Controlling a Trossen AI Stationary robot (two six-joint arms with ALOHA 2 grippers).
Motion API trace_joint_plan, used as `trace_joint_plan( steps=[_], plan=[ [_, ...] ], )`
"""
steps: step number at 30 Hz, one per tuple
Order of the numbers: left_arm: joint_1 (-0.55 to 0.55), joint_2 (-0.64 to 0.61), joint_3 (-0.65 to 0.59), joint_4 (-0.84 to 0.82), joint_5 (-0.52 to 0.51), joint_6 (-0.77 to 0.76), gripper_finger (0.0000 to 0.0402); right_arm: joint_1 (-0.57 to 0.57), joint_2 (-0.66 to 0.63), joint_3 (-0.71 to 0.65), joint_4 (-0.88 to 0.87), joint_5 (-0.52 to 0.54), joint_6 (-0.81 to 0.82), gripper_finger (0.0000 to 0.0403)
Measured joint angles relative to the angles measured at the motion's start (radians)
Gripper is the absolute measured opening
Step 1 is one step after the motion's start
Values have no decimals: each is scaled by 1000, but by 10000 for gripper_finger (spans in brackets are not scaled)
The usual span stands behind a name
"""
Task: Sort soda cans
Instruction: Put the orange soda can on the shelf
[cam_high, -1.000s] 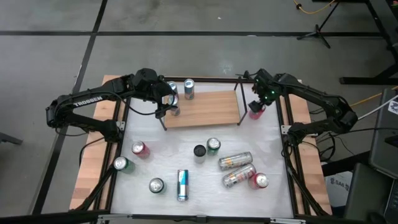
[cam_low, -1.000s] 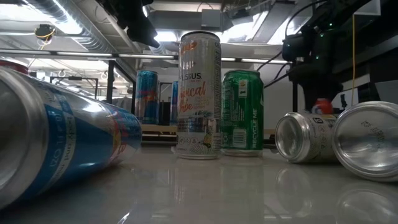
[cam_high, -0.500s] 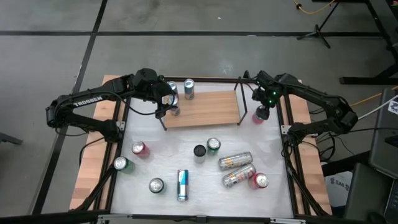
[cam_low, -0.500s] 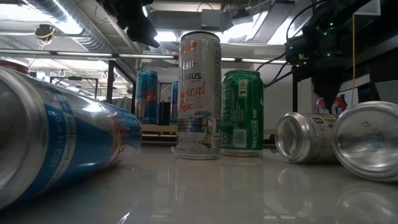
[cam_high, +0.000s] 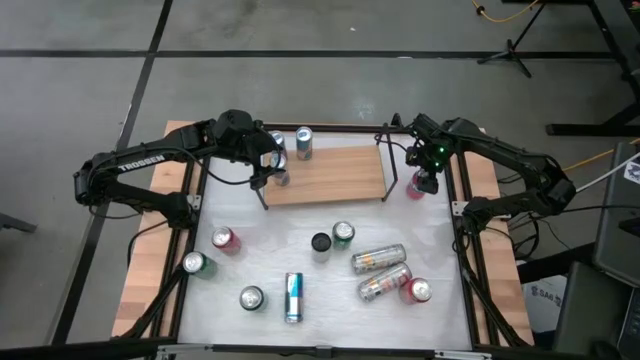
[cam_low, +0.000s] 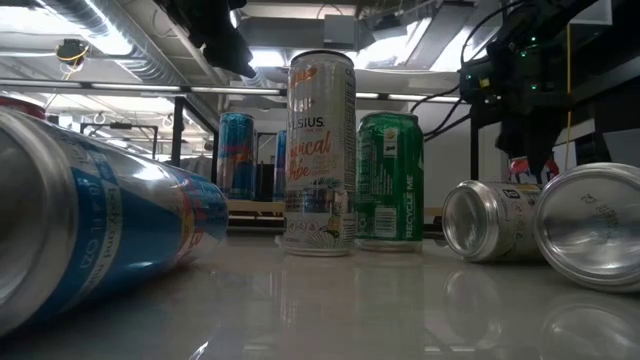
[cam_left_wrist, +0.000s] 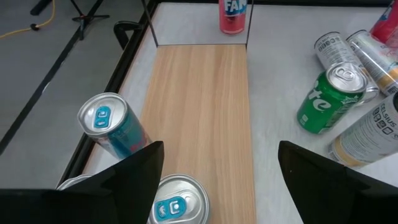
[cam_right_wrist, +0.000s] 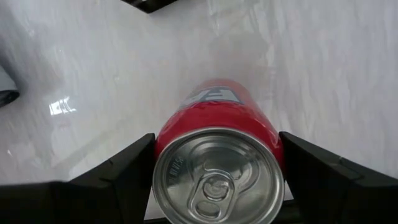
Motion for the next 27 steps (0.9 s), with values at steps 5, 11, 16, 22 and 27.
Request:
trace_joint_plan(
  steps=[5,11,16,22,27],
  plan=[
    [0,0,0,0,0,0,305,0,0,0,-1,0,0,296],
    [0,0,0,0,0,0,305,0,0,0,0,1,0,309],
    [0,0,0,0,0,0,305,0,8,-6,11,8,4,360],
    [0,0,0,0,0,0,305,0,4,0,1,17,109,397],
    [0,0,0,0,0,0,305,0,3,53,-24,17,196,393]
  ],
)
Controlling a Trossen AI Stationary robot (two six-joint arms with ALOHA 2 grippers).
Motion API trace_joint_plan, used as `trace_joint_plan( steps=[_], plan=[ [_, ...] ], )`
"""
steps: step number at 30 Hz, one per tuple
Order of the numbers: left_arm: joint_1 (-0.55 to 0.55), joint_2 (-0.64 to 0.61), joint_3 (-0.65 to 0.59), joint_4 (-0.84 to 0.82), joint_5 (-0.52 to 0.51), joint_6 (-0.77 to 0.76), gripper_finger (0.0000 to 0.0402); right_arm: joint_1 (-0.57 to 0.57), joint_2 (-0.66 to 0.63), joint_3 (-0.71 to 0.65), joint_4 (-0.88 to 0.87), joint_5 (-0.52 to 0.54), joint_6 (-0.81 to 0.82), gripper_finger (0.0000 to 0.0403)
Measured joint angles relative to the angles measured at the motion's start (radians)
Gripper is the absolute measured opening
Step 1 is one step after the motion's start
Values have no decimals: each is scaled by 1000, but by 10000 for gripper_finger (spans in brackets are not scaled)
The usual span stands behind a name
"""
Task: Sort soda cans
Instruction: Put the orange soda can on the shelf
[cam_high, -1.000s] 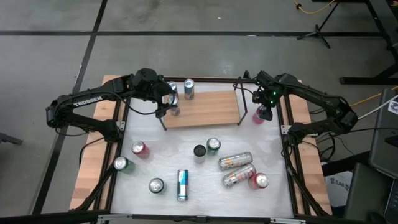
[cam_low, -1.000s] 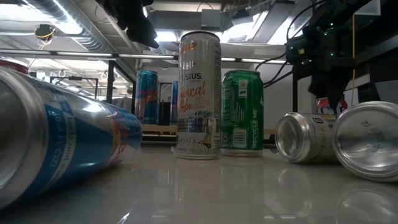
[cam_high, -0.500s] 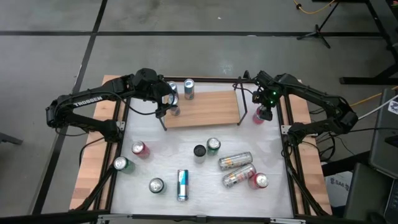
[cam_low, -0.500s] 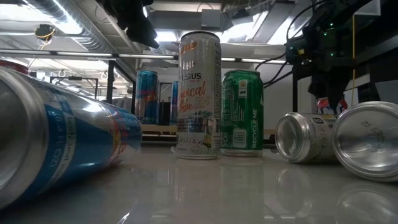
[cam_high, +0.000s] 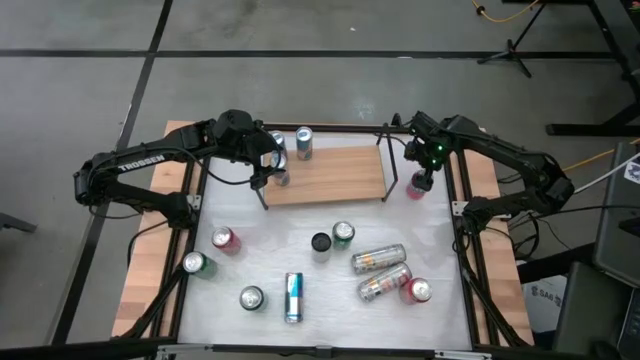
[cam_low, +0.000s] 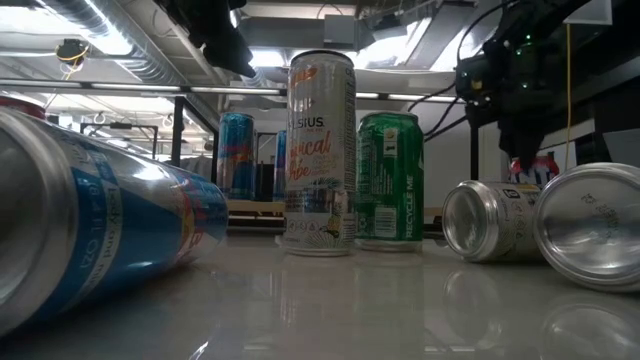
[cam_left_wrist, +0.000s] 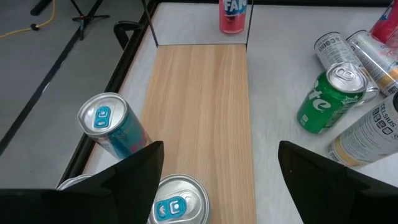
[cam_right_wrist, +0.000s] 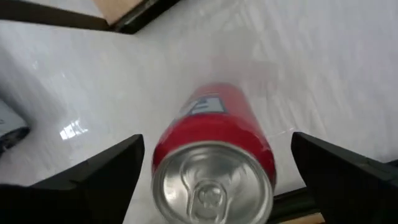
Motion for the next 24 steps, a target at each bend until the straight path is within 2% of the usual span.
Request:
trace_joint_plan(
  steps=[7,13,17,24],
  plan=[
    [0,0,0,0,0,0,305,0,-1,75,-77,-1,182,392],
    [0,0,0,0,0,0,305,0,-2,83,-112,-1,365,392],
    [0,0,0,0,0,0,305,1,-2,83,-112,39,470,392],
    [0,0,0,0,0,0,305,1,-2,84,-112,67,569,392]
  ],
)
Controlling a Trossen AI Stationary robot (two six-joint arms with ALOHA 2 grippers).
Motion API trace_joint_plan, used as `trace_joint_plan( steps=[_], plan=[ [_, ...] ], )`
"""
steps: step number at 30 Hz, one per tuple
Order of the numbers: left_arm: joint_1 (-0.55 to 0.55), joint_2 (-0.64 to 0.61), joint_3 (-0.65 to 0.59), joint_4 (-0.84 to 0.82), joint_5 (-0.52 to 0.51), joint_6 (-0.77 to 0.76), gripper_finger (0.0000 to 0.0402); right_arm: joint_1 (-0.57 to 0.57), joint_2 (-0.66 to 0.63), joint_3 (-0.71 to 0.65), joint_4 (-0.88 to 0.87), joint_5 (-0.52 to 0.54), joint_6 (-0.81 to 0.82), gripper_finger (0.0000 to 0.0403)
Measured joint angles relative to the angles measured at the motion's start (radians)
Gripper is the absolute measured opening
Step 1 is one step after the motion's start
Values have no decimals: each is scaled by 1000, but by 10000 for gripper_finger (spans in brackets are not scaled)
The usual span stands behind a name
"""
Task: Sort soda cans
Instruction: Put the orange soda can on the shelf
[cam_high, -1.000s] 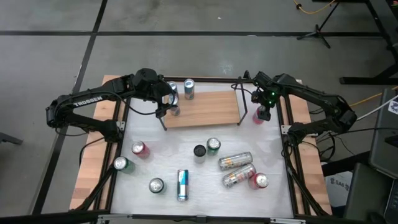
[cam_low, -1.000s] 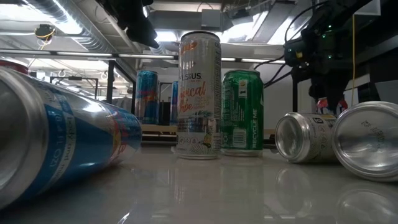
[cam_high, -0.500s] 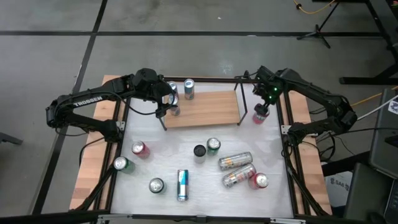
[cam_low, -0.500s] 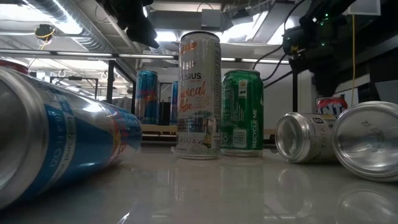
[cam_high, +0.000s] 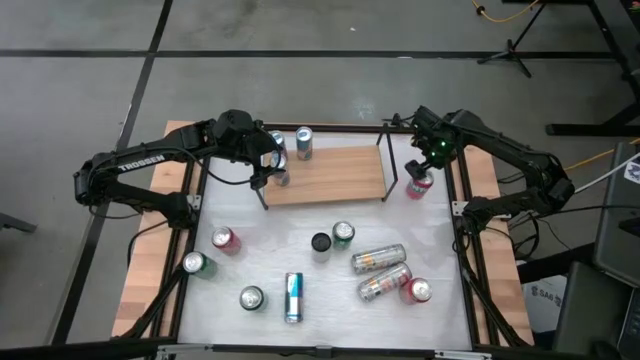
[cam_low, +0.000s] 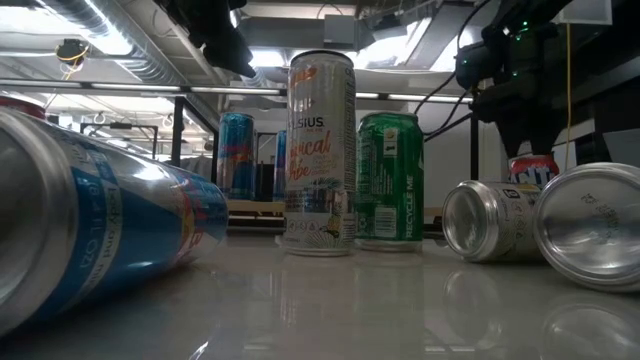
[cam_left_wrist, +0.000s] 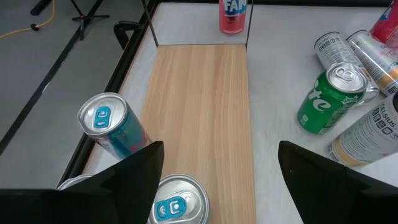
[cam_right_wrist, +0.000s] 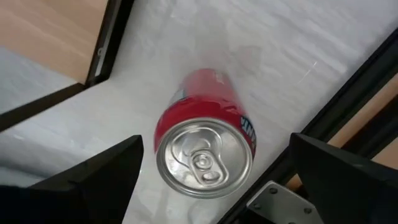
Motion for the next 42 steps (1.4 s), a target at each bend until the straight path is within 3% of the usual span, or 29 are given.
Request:
trace_joint_plan(
  steps=[17,42],
  plan=[
    [0,0,0,0,0,0,305,0,-1,-94,75,7,108,393],
    [0,0,0,0,0,0,305,0,-1,-96,87,7,153,389]
  ],
)
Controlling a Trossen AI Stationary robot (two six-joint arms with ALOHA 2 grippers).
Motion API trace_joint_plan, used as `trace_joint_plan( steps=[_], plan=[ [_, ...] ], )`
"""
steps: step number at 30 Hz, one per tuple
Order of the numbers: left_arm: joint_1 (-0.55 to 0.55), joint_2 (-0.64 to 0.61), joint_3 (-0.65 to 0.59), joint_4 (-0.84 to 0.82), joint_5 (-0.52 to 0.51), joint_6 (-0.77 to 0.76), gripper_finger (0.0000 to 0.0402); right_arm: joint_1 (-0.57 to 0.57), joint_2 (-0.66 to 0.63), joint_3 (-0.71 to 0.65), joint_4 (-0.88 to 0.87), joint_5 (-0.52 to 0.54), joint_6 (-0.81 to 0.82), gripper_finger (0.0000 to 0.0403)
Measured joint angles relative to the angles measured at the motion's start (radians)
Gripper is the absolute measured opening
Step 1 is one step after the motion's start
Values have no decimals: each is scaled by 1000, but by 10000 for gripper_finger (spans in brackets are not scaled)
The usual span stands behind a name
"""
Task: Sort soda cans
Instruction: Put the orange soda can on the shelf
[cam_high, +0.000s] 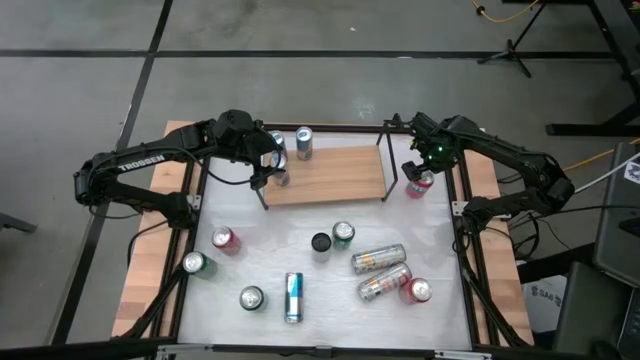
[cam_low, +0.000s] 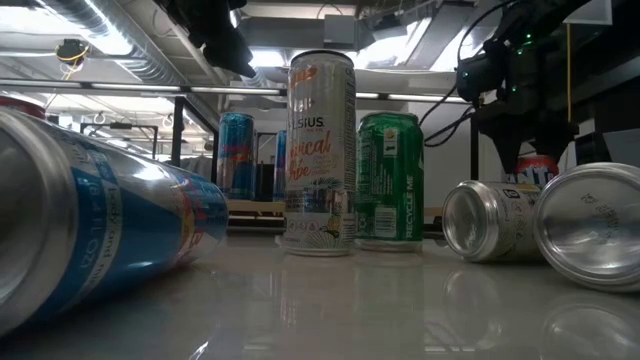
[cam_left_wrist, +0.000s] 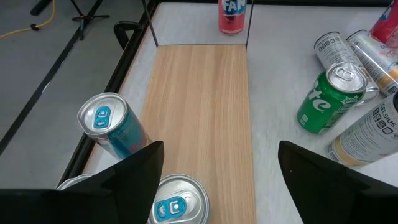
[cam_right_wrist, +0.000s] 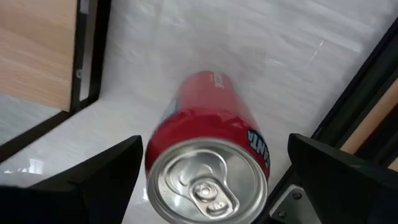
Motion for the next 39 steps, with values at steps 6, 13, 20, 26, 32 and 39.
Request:
trace_joint_plan(
  steps=[6,13,20,26,32,39],
  plan=[
    [0,0,0,0,0,0,305,0,0,0,-5,0,7,389],
    [0,0,0,0,0,0,305,0,0,0,-5,7,28,389],
    [0,0,0,0,0,0,305,0,0,0,-17,8,28,381],
    [0,0,0,0,0,0,305,0,0,0,-18,9,27,326],
    [0,0,0,0,0,0,305,0,0,2,-19,10,-14,278],
    [0,0,0,0,0,0,305,0,0,2,-21,0,-202,283]
  ],
)
